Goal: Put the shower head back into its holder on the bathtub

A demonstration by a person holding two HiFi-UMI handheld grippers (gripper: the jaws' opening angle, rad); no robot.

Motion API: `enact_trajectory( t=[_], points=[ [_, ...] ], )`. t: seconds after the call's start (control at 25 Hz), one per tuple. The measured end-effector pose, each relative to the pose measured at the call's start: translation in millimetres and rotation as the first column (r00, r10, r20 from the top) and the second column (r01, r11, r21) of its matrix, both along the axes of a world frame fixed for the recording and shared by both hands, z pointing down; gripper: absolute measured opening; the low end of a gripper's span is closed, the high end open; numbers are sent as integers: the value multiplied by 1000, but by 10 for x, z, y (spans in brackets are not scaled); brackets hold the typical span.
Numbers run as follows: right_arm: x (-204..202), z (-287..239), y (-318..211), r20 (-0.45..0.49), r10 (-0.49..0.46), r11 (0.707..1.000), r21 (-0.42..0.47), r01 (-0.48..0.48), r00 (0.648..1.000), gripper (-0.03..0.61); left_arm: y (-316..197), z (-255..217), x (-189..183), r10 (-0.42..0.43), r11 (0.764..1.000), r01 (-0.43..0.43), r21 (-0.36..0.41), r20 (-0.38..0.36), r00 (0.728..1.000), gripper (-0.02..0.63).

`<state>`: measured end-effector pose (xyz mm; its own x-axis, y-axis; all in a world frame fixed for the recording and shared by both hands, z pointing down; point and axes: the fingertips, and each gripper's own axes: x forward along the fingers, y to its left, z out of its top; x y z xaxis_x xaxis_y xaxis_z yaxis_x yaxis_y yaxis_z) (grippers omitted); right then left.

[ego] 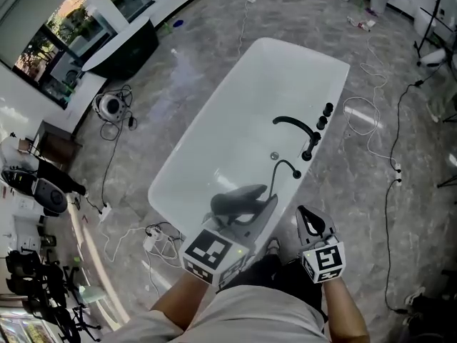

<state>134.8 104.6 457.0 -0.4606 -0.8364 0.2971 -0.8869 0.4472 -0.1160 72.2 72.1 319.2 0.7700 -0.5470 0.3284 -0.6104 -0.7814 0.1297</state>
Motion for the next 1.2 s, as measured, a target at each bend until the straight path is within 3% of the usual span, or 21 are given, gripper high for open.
enact_trajectory(
  t=[0.52, 0.64, 0.8, 1.2],
  points=[
    [-434, 811, -392, -96, -167, 984, -84, 159, 981, 17, -571, -296, 101, -39, 999, 39, -9, -82, 996, 97],
    [-405, 1070, -519, -157, -172, 983, -91, 159, 973, 20, -645, -429, 168, -42, 999, 42, 0, -97, 994, 97],
    [-400, 1370, -610, -223, -175, 982, -107, 154, 959, 78, -668, -535, 219, -46, 999, 46, 2, -108, 993, 97],
    [-521, 1968, -761, -254, -191, 976, -155, 155, 948, 95, -657, -745, 174, -61, 998, 62, 4, -138, 989, 97]
  ],
)
